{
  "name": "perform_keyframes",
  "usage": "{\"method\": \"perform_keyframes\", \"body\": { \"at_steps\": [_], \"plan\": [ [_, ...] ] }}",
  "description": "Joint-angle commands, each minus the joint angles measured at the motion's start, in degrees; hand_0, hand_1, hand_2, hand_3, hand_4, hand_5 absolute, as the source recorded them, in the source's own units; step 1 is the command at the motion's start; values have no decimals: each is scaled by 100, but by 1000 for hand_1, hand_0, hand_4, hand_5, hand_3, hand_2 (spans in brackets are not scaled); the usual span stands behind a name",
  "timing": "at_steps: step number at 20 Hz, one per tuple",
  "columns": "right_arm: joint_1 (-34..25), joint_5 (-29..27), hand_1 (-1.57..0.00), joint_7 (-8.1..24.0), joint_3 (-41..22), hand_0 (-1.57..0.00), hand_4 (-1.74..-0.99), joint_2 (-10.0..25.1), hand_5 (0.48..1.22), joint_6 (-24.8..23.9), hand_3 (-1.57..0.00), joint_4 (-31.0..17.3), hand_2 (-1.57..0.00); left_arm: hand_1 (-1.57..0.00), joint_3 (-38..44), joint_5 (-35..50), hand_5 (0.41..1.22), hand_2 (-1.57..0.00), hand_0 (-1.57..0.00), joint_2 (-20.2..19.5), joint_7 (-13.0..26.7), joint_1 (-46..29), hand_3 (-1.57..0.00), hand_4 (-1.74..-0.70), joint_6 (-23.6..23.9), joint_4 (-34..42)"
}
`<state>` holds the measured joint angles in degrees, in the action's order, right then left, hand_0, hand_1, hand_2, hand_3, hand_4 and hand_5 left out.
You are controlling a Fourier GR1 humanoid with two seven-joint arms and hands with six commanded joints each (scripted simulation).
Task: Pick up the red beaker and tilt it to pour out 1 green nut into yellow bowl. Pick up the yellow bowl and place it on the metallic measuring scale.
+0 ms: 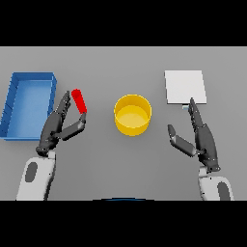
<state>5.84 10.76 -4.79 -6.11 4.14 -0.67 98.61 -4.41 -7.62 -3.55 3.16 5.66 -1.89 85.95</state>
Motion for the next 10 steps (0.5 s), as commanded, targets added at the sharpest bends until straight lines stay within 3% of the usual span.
{"method": "perform_keyframes", "body": {
  "at_steps": [1,10],
  "plan": [
    [96,16,1,-90,-13,1,-1308,7,679,1,1,38,1,1,52,-11,739,1,1,-13,-64,126,1,-1379,8,-209],
    [-13,-36,1,-4,63,1,-1338,-3,688,-28,1,-48,1,1,466,24,714,1,1,96,-365,1194,1,-1330,132,-1868]
  ]
}}
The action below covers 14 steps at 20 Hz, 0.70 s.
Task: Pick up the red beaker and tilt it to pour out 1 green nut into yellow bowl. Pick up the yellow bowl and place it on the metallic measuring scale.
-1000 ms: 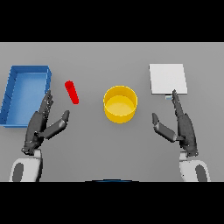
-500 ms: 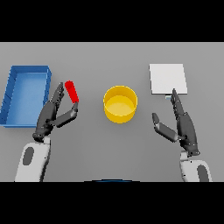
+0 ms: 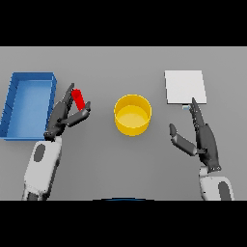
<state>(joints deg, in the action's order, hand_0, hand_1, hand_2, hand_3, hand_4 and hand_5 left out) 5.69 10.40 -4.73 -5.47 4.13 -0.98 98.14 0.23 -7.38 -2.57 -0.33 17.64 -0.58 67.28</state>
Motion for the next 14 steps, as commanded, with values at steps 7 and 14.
{"method": "perform_keyframes", "body": {
  "at_steps": [7,14],
  "plan": [
    [22,-126,1,-7,52,1,-1324,-4,683,54,1,-4,1,1,193,-45,706,1,1,-105,-155,689,1,-1313,10,-810],
    [-25,-31,1,-51,46,1,-1291,44,684,15,1,-2,1,-84,318,14,770,-122,-81,84,-618,1027,-75,-1416,119,-1286]
  ]
}}
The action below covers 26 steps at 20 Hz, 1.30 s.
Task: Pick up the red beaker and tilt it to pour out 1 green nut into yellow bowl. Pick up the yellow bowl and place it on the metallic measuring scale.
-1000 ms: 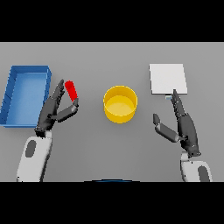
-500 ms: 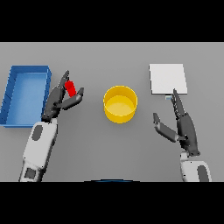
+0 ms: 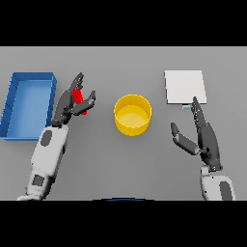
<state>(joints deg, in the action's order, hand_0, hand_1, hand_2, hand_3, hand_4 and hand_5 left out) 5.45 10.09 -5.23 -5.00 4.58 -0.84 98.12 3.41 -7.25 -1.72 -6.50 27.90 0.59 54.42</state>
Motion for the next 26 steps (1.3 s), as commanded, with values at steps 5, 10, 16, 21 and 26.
{"method": "perform_keyframes", "body": {
  "at_steps": [5,10,16,21,26],
  "plan": [
    [82,-58,1,-27,-7,1,-1287,2,684,54,1,69,1,-1014,30,-256,1047,-1023,-1001,128,-17,235,-1018,-1440,470,-288],
    [-76,-56,1,79,-36,1,-1303,-82,682,44,1,-66,1,-1388,91,-291,1129,-1391,-1384,264,-384,167,-1390,-1553,582,-252],
    [-62,114,1,-96,-83,1,-1254,-24,667,10,1,-116,1,-1523,-45,-121,1100,-1524,-1522,129,-354,180,-1523,-1692,672,212],
    [-22,192,1,-138,-134,1,-1249,-7,679,9,1,-53,1,-1555,-579,-540,1107,-1556,-1555,-217,171,352,-1555,-1725,725,750],
    [24,405,1,-13,-212,1,-1243,-63,696,-138,1,40,1,-1563,-1505,-1292,1117,-1563,-1563,-704,792,559,-1563,-1733,300,1107]
  ]
}}
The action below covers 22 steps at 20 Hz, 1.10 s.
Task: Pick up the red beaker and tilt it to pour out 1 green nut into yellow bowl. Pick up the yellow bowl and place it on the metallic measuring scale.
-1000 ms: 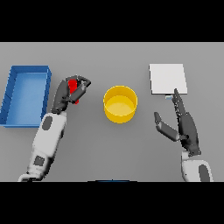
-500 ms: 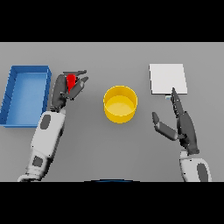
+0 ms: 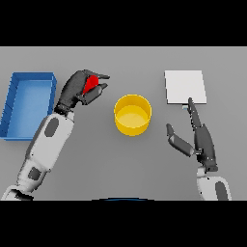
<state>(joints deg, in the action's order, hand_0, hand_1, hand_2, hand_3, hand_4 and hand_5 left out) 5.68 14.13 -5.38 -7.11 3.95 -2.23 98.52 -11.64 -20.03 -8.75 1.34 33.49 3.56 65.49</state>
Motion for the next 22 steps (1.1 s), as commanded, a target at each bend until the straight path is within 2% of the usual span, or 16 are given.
{"method": "perform_keyframes", "body": {
  "at_steps": [1,3,6,10,14,17,19,22],
  "plan": [
    [28,3,1,-30,4,1,-1243,17,700,5,1,6,1,-1563,-75,-47,1115,-1563,-1563,-41,46,-3,-1563,-1733,-26,29],
    [48,-60,1,35,41,1,-1243,66,710,52,1,63,1,-1563,-195,-88,1113,-1563,-1563,-124,100,-33,-1563,-1733,-64,91],
    [128,-18,1,2,-19,1,-1254,55,717,75,1,120,1,-1567,-754,-750,1112,-1567,-1567,-369,342,367,-1567,-1737,-135,-57],
    [54,-86,1,49,-9,1,-1267,28,721,113,1,81,1,-1569,-1657,-1758,1152,-1569,-1569,-656,372,937,-1569,-1739,-331,-411],
    [111,-92,1,-118,-20,1,-1264,-8,717,111,1,20,1,-1570,-2327,-2399,1193,-1570,-1570,-805,238,1594,-1570,-1740,-696,-838],
    [68,-135,1,-52,23,1,-1258,-22,697,94,1,-3,1,-1571,-2839,-2820,1206,-1571,-1571,-786,79,2138,-1571,-1613,-1028,-1309],
    [63,-60,1,-58,23,1,-1245,-45,679,9,1,-17,1,-1571,-3211,-3051,1212,-1571,-1571,-802,89,2377,-1571,-1656,-1387,-1392],
    [-17,-145,1,-9,74,1,-1220,-103,657,-15,1,-70,1,-1571,-3547,-3183,1216,-1571,-1571,-745,-139,2751,-1571,-1694,-1681,-1631]
  ]
}}
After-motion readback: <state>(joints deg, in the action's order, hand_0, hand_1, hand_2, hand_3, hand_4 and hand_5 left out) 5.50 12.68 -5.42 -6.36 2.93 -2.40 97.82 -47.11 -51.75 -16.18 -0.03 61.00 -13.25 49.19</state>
